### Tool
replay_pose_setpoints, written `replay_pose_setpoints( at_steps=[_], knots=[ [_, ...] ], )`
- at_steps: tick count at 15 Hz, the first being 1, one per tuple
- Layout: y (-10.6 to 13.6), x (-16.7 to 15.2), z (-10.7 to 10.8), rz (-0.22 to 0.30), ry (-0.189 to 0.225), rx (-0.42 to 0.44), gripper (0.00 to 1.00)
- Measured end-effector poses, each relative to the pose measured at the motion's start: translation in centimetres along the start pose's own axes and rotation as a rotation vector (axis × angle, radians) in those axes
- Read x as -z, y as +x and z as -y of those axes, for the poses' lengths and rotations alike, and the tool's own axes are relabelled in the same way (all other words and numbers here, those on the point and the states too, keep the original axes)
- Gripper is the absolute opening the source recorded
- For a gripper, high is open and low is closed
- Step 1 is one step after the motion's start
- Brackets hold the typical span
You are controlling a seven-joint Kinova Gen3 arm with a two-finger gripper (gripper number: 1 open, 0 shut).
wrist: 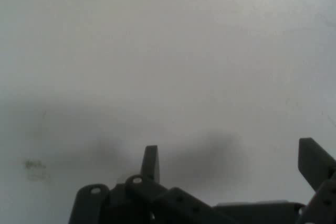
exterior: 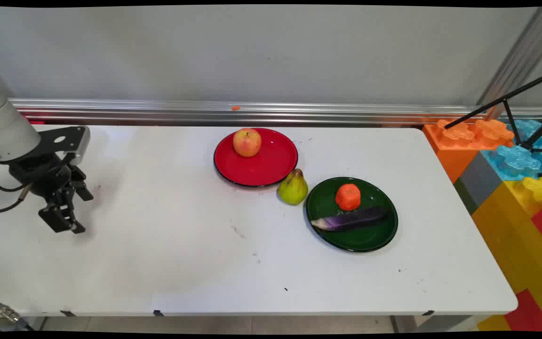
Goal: Pick up the mandarin from the green plate
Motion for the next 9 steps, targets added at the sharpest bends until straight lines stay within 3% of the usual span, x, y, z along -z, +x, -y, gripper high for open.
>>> replay_pose_setpoints(
  at_steps=[5,9],
  knots=[
    [0.6,-0.3,0.2,-0.032,0.004,0.008,1.00],
    [2.9,-0.5,0.3,-0.069,0.014,0.028,1.00]
  ],
)
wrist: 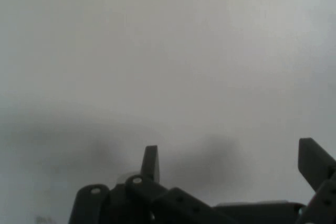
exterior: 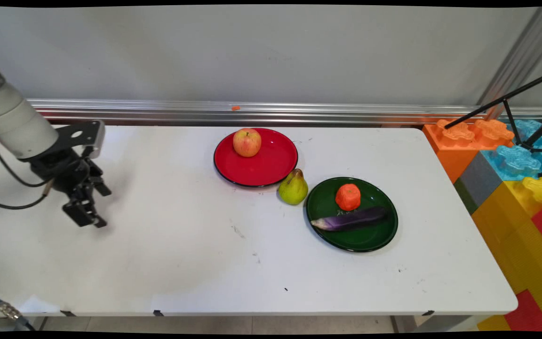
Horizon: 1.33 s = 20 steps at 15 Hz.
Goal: Pick up the mandarin from the green plate
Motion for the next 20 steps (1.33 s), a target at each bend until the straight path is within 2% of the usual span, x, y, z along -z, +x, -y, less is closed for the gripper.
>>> replay_pose_setpoints(
  at_steps=[4,8,12,20],
  knots=[
    [4.3,-0.6,-0.1,-0.051,-0.003,0.011,1.00],
    [10.4,-0.8,-0.5,-0.120,-0.005,0.021,1.00],
    [14.9,-0.6,-1.0,-0.180,-0.008,0.026,1.00],
    [26.1,0.8,-1.9,-0.371,-0.015,0.025,1.00]
  ],
)
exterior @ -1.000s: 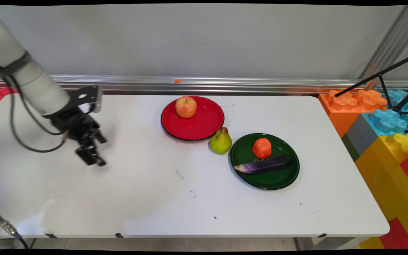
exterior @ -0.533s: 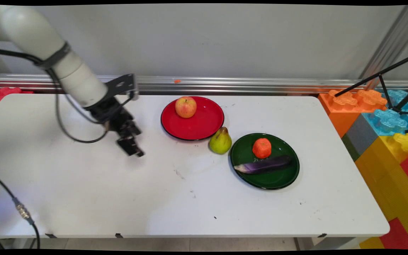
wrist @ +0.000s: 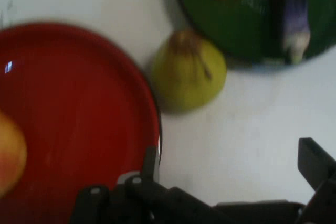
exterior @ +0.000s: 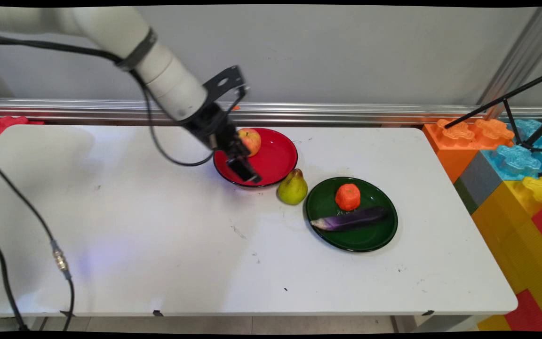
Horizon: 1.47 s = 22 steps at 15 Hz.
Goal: Pick up the mandarin from the green plate
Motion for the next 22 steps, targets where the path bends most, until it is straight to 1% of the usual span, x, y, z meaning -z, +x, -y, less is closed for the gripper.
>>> replay_pose_setpoints(
  at_steps=[4,8,13,16,22],
  knots=[
    [4.2,-1.2,-0.2,-0.061,-0.004,-0.002,1.00],
    [7.4,-2.8,0.1,-0.105,-0.002,-0.004,1.00],
    [8.7,-5.1,0.1,-0.127,-0.031,-0.004,1.00],
    [9.3,-7.6,0.1,-0.150,-0.062,-0.018,1.00],
    [8.7,-12.3,0.7,-0.177,-0.101,-0.057,1.00]
  ],
)
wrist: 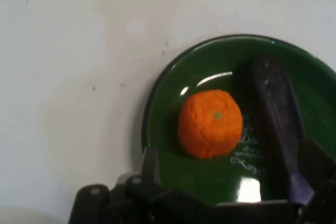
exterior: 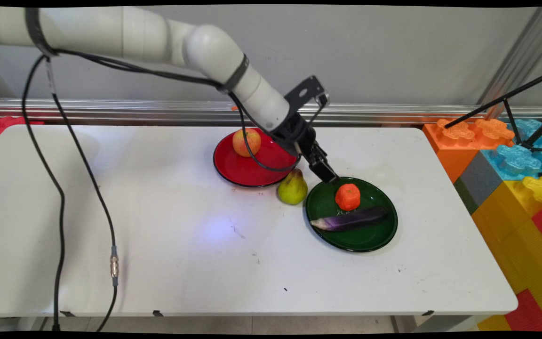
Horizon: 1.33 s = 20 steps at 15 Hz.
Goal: Pick up the mandarin from the green plate
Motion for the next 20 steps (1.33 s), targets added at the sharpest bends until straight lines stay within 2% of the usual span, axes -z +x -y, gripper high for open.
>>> replay_pose_setpoints(
  at_steps=[8,20],
  knots=[
    [-0.9,-4.8,0.9,-0.031,-0.034,0.007,1.00],
    [-1.4,-8.6,1.7,-0.059,-0.057,0.014,1.00]
  ],
)
